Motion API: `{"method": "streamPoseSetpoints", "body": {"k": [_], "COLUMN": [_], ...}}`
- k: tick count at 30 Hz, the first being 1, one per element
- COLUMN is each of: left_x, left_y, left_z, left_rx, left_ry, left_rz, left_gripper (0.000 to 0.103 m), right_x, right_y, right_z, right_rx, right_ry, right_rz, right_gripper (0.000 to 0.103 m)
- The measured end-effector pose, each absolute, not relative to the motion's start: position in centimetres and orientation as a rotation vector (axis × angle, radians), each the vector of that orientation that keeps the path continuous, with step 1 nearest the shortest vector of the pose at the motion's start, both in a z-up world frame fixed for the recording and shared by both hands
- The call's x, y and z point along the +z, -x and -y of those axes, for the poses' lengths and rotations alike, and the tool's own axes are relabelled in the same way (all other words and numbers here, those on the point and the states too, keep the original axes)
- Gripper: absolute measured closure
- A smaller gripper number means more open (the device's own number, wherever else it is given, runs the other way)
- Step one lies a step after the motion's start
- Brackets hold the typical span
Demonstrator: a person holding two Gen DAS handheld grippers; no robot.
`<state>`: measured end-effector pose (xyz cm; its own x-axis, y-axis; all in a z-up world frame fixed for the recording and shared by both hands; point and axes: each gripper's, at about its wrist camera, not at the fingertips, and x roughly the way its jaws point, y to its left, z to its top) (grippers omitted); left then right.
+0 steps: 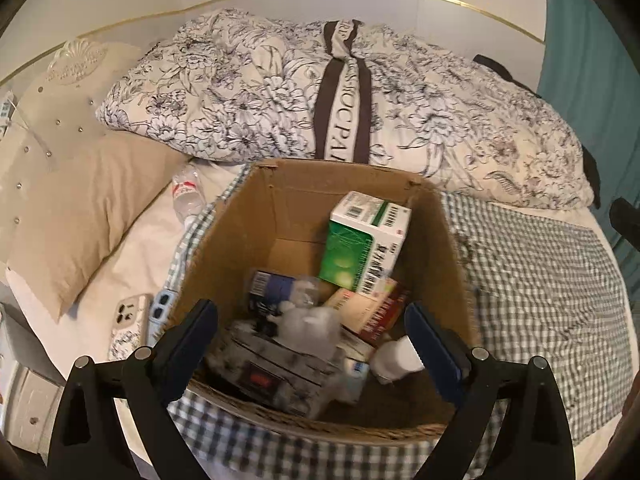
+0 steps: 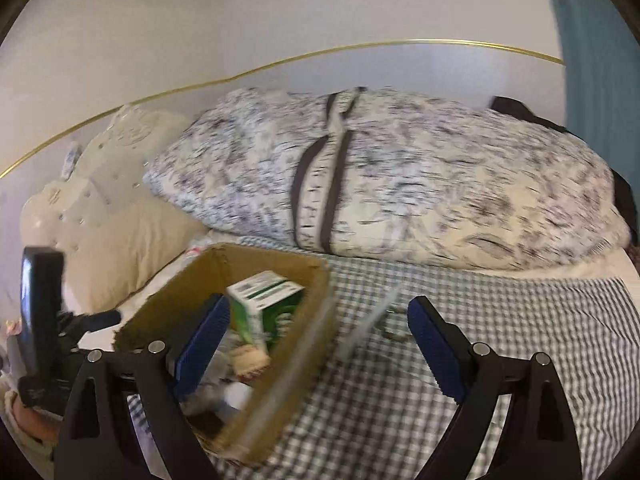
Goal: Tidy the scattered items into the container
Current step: 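Carry the green box and plush toy over the cardboard box and open both tools, then move both tools from the box toward the white tube and bead bracelet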
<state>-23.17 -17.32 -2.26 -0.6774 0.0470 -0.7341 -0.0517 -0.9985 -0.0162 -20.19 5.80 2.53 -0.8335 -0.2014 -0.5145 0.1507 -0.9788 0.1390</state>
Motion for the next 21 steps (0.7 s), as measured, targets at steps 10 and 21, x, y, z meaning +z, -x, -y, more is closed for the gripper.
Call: {"method": "streamPoseSetpoints", "body": {"k": [10,21], "left_x": [-1.8,-5.8], "left_y": [20.6,21.6], "left_z": [9.2,-2.2], "left_rx": [2.723,2.629], "left_ry": [1.161,1.145], "left_rz": [-0.063,-0.191], "left_gripper": [0.006,0.006], "right_x": [0.8,-1.6], "right_y": [15.5,12.1], "right_z": [-14.8,-23.3], "right_rx": [-2.936,-2.979], "right_ry": [-0.893,-0.944], "right_rz": [0.254,0.413], "right_gripper": [0.012,0.012]}}
